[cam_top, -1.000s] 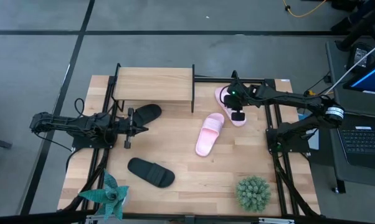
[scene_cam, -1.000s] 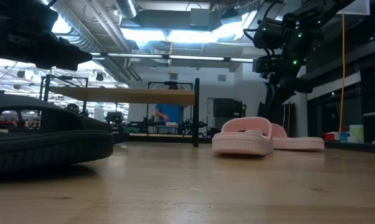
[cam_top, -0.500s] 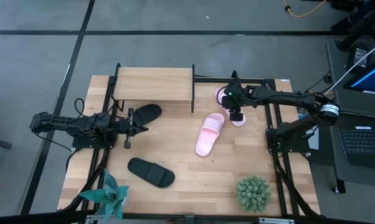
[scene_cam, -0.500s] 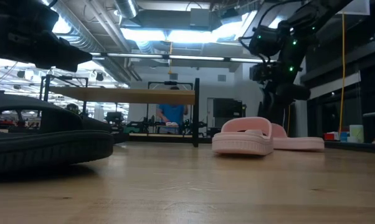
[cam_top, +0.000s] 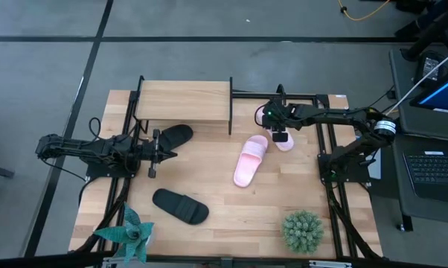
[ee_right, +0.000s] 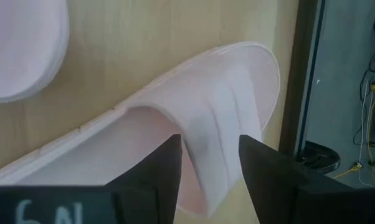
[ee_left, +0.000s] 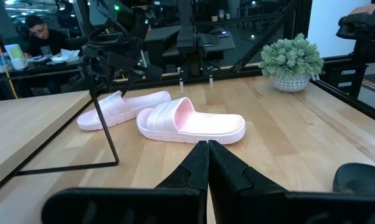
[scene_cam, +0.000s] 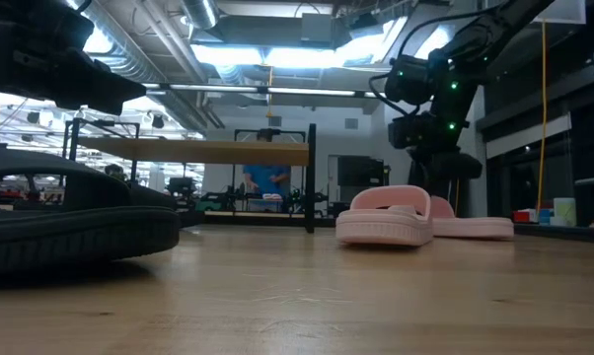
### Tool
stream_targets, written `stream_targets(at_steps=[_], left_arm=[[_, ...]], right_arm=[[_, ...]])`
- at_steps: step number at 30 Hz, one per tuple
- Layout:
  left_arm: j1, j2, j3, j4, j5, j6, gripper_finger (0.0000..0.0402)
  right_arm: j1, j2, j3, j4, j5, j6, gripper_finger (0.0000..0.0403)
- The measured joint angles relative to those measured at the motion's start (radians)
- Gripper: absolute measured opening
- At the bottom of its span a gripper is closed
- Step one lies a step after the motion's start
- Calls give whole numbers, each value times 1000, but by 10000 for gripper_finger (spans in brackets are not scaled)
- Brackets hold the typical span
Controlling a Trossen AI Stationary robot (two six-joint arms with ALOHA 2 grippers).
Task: Pick and place slides into the shelf
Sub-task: Put the top pink slide on the shelf
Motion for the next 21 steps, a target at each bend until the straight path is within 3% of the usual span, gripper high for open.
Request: stream_targets(at_steps=[21], left_arm=[[0, 0, 0, 0, 0, -1, 0]], right_arm=[[-42, 0, 0, -27, -1, -1, 158]])
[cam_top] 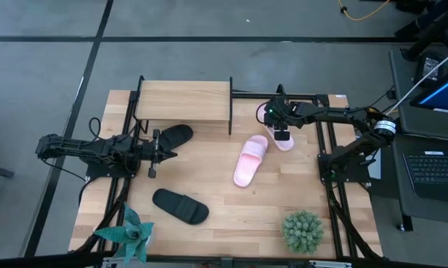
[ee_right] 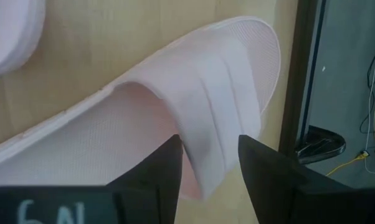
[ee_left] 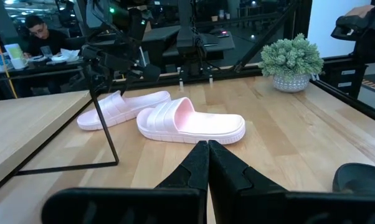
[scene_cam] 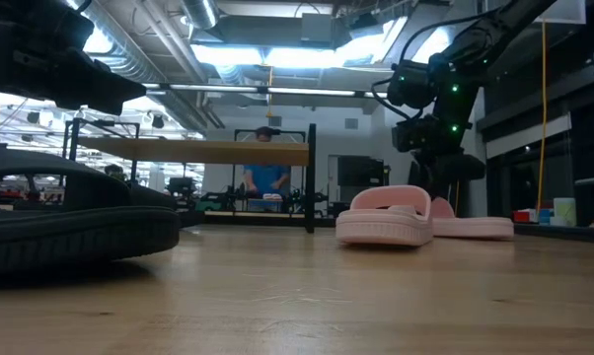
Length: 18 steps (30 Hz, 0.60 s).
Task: Pick and place slides into the shelf
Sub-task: Put the top pink slide on the shelf
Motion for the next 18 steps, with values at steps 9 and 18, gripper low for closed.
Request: stream_targets(at_steps=[9, 18], left_arm=[[0, 0, 0, 0, 0, 0, 0], [0, 0, 0, 0, 0, -1, 0]], right_arm=[[-1, 0, 0, 7, -4, 4, 158], [-1, 0, 0, 10, -27, 5, 149]])
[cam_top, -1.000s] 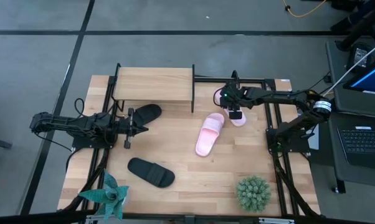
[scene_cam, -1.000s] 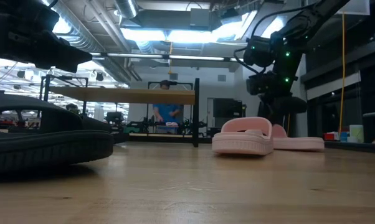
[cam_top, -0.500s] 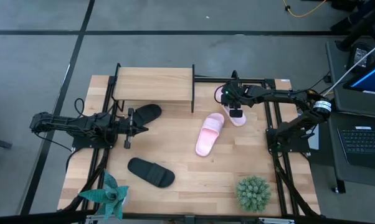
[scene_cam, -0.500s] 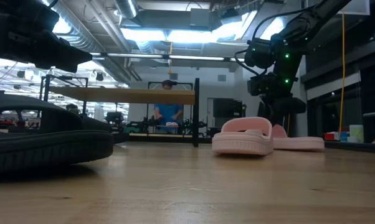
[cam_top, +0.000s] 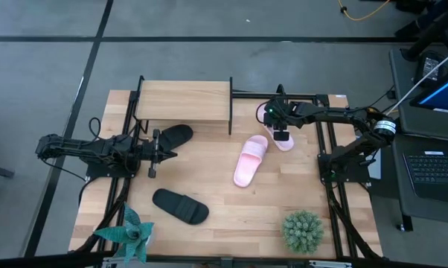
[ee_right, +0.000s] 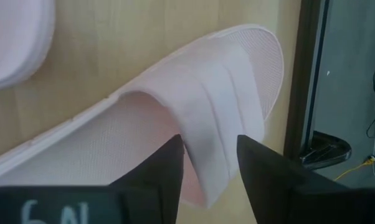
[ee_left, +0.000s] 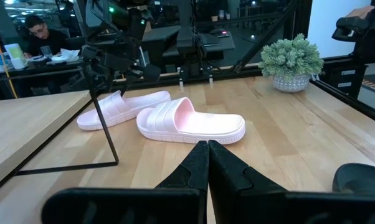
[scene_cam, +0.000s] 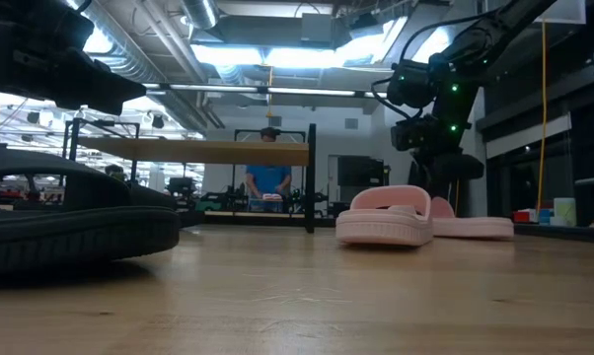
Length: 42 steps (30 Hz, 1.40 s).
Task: Pick and place slides into the shelf
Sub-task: Put the top pink slide on the shelf
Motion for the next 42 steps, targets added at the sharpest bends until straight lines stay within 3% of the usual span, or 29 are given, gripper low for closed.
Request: stream_targets(at_steps=[9, 15, 30, 34, 42], left_arm=[[0, 0, 0, 0, 0, -12, 0], [0, 0, 0, 0, 0, -23, 0], [0, 0, 0, 0, 0, -25, 0], [0, 0, 0, 0, 0, -25, 0], [0, 0, 0, 0, 0, -24, 0]], right_arm=[[-3, 0, 0, 8, -2, 1, 84], [-3, 0, 0, 9, -1, 1, 13], [-3, 0, 0, 1, 4, 24, 3], [-3, -1, 3, -10, 69, 24, 2], [-2, -1, 100, -127, 68, 74, 1]])
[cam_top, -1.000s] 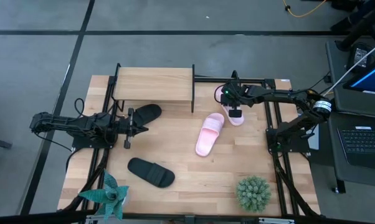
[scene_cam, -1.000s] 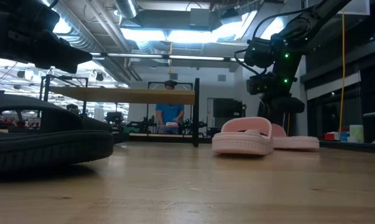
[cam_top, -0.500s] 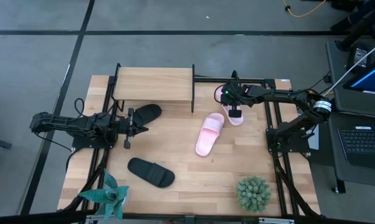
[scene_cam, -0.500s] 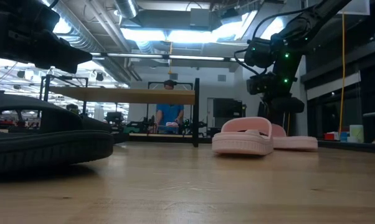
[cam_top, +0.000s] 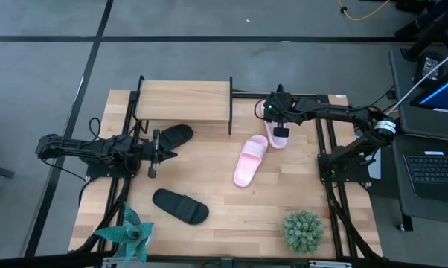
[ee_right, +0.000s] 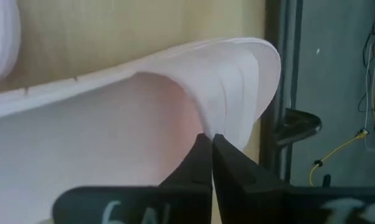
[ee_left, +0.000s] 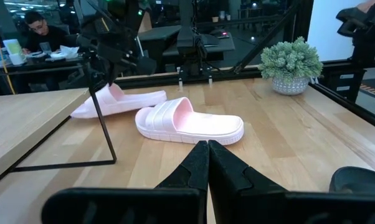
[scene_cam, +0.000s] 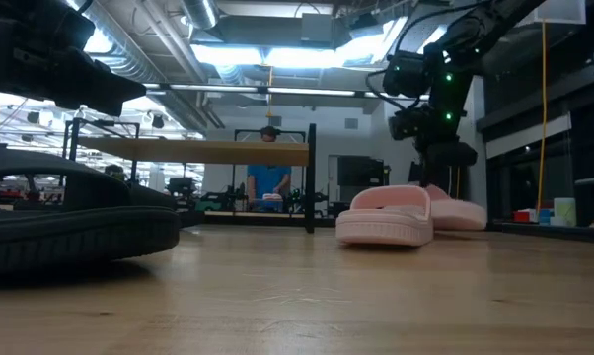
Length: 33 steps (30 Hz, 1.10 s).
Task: Pick and place slides into the shelf
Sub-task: Put the top pink slide on the shelf
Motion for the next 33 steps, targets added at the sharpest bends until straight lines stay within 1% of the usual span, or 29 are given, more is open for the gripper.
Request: stream_targets(at_steps=[19, 23, 28, 33], left_arm=[[0, 0, 0, 0, -3, 1, 0], [0, 0, 0, 0, -3, 0, 0], [0, 0, 0, 0, -3, -26, 0], [0, 0, 0, 0, -3, -26, 0]], right_arm=[[51, 0, 304, -214, 4, 5, 1], [70, 0, 358, -272, 7, 55, 1], [120, 0, 419, -382, 76, 108, 1], [179, 0, 479, -464, 75, 170, 1]])
